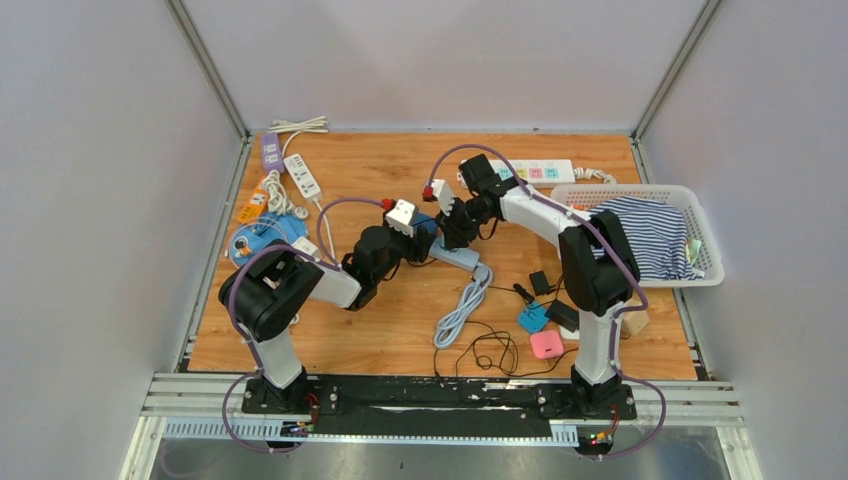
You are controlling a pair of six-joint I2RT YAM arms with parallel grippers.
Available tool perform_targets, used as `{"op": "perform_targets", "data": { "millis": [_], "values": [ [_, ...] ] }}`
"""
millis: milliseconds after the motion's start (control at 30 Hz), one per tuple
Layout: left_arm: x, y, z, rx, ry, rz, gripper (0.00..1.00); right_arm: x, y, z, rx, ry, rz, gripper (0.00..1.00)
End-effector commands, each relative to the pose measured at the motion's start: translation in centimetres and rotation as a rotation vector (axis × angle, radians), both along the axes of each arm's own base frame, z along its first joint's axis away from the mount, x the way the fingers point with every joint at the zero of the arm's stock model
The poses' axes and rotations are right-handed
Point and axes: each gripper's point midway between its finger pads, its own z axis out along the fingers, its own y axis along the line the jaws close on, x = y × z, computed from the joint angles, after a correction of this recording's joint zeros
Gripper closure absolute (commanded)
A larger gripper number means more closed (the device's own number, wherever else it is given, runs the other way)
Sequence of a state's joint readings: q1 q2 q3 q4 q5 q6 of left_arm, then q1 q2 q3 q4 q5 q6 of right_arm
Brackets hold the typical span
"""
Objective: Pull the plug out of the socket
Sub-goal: Remove the plug from the socket.
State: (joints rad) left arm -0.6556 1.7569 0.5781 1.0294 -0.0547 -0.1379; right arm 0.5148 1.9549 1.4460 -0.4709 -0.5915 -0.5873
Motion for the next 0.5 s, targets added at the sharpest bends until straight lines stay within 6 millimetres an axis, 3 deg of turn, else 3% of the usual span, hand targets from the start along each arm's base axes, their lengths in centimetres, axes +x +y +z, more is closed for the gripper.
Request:
{"op": "perform_targets", "data": {
  "millis": [0,133,300,367,467],
  "values": [
    [0.0,0.1,-2.0,0.048,0.05,0.007,0.99,-3.7,2.5,-1.8,-0.033,0.091,0.036,1.0],
    [0.0,0.2,-2.1,0.05,0.057,0.014,1.0,-1.9,1.3,-1.8,-0.068,0.033,-0.039,1.0],
    [0.0,0.3,-2.1,0.055,0.057,0.015,1.0,0.7,-1.3,-3.3,-0.133,-0.015,-0.168,1.0],
    [0.0,0.3,-2.1,0.055,0.054,0.013,1.0,0.5,-1.5,-3.7,-0.122,0.011,-0.169,1.0],
    [0.0,0.2,-2.1,0.057,0.056,0.007,1.0,-1.7,0.4,-3.0,-0.02,0.096,-0.073,1.0]
  ]
}}
